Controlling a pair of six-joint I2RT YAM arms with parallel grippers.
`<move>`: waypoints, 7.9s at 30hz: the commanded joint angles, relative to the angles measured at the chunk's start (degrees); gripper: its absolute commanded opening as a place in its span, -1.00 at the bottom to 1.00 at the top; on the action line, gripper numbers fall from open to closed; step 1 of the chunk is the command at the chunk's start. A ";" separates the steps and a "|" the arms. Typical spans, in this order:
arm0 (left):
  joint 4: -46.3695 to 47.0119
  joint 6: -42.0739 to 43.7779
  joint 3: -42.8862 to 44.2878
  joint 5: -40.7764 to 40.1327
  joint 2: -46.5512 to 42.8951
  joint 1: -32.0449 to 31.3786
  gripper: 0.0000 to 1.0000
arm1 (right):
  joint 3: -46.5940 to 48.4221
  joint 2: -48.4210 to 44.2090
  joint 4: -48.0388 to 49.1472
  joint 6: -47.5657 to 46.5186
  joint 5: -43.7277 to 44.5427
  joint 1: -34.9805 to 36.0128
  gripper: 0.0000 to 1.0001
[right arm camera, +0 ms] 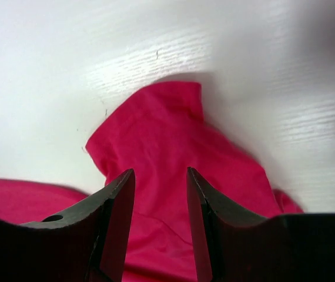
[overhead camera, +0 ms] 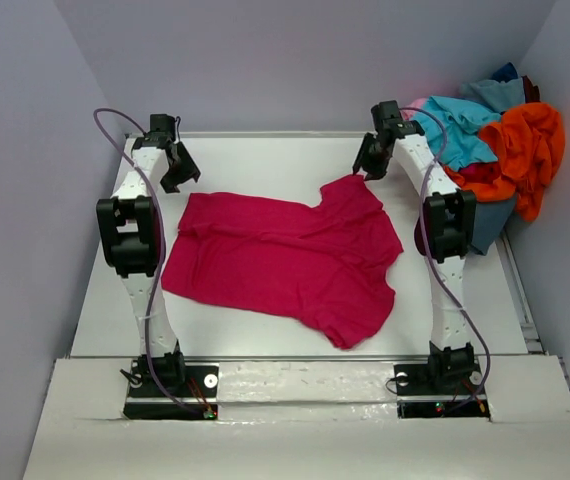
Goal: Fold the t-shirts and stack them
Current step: Flatten the tshirt out
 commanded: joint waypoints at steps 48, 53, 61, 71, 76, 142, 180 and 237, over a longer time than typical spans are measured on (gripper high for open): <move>1.32 4.10 -1.18 4.95 5.23 1.45 0.32 | 4.01 11.90 14.31 -0.05 -15.55 -6.37 0.06; 1.67 3.92 0.92 5.92 7.95 1.98 0.32 | 3.83 11.99 14.23 -0.40 -16.25 -6.37 0.04; 1.58 4.18 7.60 6.09 11.47 1.98 0.32 | -0.12 10.06 15.19 -1.27 -16.96 -6.37 -0.03; 0.97 4.80 9.98 13.30 12.35 1.98 0.30 | -1.27 9.88 15.46 -1.28 -16.87 -6.37 -0.13; 0.00 5.41 7.00 12.16 9.98 1.98 0.30 | 0.22 10.49 14.93 -0.92 -16.87 -6.37 -0.13; -3.07 6.12 12.27 9.00 11.91 1.98 -0.07 | 1.55 10.32 13.08 -1.72 -17.75 -6.37 -0.46; -3.87 6.29 7.08 8.38 4.97 2.50 -0.20 | 0.40 9.97 13.35 -1.10 -17.66 -6.37 -0.47; -5.62 6.82 7.26 9.08 10.68 0.83 -0.18 | -0.30 9.44 13.52 -1.45 -17.83 -6.37 -0.48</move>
